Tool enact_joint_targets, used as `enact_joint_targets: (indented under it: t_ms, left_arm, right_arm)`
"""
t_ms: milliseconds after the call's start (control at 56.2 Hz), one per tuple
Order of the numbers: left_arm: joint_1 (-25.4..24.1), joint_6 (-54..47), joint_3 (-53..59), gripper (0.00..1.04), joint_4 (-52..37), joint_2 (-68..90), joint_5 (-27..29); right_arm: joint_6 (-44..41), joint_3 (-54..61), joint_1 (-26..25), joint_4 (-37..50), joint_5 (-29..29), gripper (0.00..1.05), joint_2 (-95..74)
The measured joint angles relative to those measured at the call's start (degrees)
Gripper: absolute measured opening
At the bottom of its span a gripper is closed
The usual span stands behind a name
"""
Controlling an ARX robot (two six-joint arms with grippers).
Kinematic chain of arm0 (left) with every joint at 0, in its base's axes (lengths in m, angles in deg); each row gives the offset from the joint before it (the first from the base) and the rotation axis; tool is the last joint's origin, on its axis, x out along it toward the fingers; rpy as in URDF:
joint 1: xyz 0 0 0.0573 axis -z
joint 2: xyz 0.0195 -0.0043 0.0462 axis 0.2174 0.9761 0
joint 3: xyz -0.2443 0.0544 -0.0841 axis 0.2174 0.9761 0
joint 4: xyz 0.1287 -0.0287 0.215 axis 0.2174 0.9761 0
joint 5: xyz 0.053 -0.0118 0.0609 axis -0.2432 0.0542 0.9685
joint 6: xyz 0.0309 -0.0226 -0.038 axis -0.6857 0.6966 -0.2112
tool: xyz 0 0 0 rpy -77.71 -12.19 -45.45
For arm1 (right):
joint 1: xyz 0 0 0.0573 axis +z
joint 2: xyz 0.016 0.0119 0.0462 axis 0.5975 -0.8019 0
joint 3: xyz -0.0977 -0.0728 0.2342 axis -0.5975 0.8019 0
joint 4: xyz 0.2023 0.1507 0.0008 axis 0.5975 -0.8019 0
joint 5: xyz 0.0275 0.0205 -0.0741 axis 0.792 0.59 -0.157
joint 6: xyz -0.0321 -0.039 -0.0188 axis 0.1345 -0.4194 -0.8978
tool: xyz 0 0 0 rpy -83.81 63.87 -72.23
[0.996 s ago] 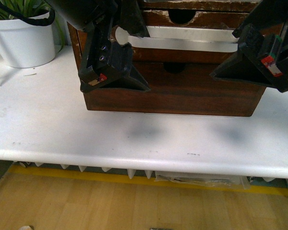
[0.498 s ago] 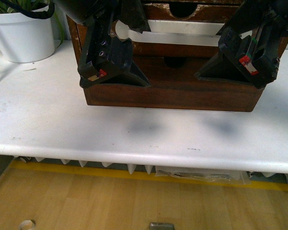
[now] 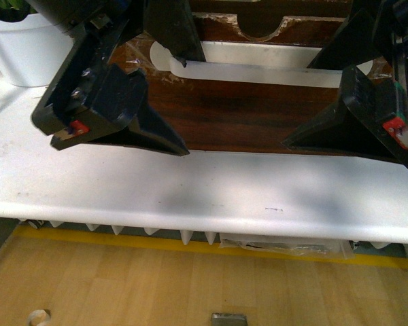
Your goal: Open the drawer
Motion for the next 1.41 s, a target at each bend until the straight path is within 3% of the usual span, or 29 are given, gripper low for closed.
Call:
enact_joint_targets:
  t_ms: [498,907,1174,1246,1406]
  left_arm:
    - [-0.4,-2.4,10.3,0.99,0.2,-9.5,-2.4]
    - [-3.2,11.6,20.0,0.99,-23.5,-20.9,-9.0]
    - [-7.8,27.5,33.7,0.99,-46.9,-30.0,0.2]
    - [-10.5,34.6,39.5,0.99,-55.6,-33.8,4.1]
    - [-15.8,45.5,48.3,0.99,-62.8,-41.5,10.5]
  right_arm:
    - [1.0,6.4,2.5,-2.6,0.6,0.96,7.7]
    - [6.8,13.1,-1.3,8.3,1.6,0.96,19.1]
    - [19.2,25.2,-6.2,25.2,-4.2,0.96,31.9]
    - [24.2,30.2,-7.0,29.8,-8.5,0.96,37.5]
    - [31.3,38.4,-7.5,36.4,-17.3,0.96,46.9]
